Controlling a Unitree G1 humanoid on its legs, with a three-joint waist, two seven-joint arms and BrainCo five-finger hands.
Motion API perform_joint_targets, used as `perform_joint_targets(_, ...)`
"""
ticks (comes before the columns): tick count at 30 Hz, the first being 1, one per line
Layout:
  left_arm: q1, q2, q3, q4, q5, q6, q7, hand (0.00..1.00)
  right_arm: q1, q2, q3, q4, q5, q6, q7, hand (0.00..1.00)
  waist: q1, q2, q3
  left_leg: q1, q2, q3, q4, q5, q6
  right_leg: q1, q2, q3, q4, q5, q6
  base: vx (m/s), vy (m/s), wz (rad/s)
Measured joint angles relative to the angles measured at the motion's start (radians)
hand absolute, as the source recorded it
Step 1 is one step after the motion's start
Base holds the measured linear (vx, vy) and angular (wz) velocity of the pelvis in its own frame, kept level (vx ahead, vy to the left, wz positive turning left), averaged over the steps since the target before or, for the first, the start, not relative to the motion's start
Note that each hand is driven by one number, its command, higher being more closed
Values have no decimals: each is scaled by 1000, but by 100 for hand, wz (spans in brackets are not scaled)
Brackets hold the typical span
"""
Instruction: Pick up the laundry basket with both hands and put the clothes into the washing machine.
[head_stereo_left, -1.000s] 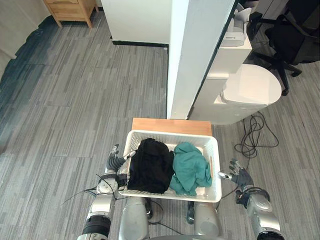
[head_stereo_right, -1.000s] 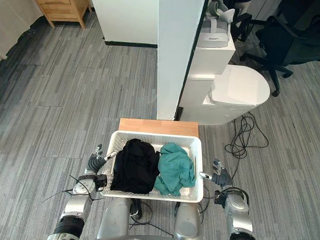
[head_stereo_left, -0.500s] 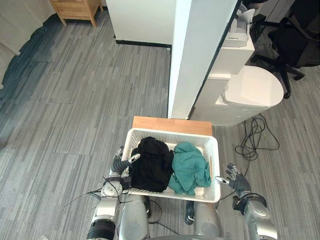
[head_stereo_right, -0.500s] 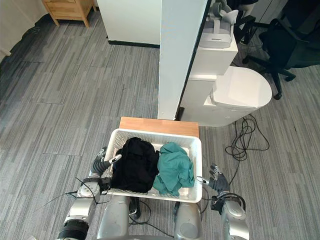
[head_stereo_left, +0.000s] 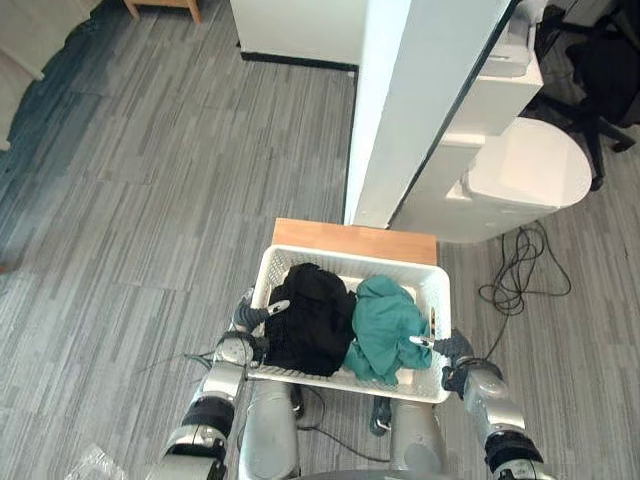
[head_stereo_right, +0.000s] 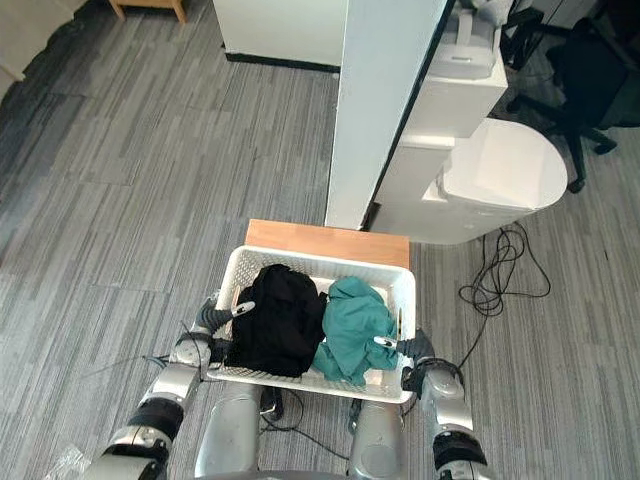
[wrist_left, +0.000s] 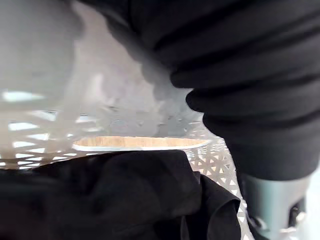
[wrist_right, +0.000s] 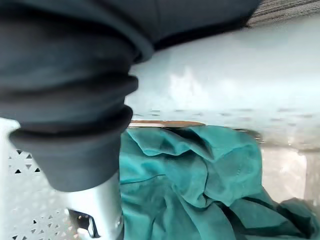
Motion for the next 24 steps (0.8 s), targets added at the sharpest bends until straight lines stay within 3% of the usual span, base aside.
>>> perform_joint_targets(8,-177,17,2,71,0,4,17,0,-123,-18,-4,60,0,-3,-39,0,1,-11,33,-63,17,9,25,0,-1,-58,2,-3,23,4,-5,-43,-10,1)
perform_joint_targets(9,-190,17,4,80,1,7,17,100,-131,-21,-4,62,0,-3,-40,100,1,-11,34,-66,21,15,25,0,-2,-63,2,-3,24,4,-5,0,0,0)
perform_joint_targets(15,-221,17,23,128,7,18,12,100,-159,-23,-5,111,-1,-4,-48,100,2,-11,34,-61,55,60,29,0,-2,-65,5,-3,24,5,-6,-2,-11,0)
perform_joint_targets(24,-247,42,11,163,212,16,-9,100,-171,-34,13,156,-43,-28,-64,100,26,-22,39,-44,88,99,32,0,-1,-64,17,7,23,8,-10,0,-21,-6)
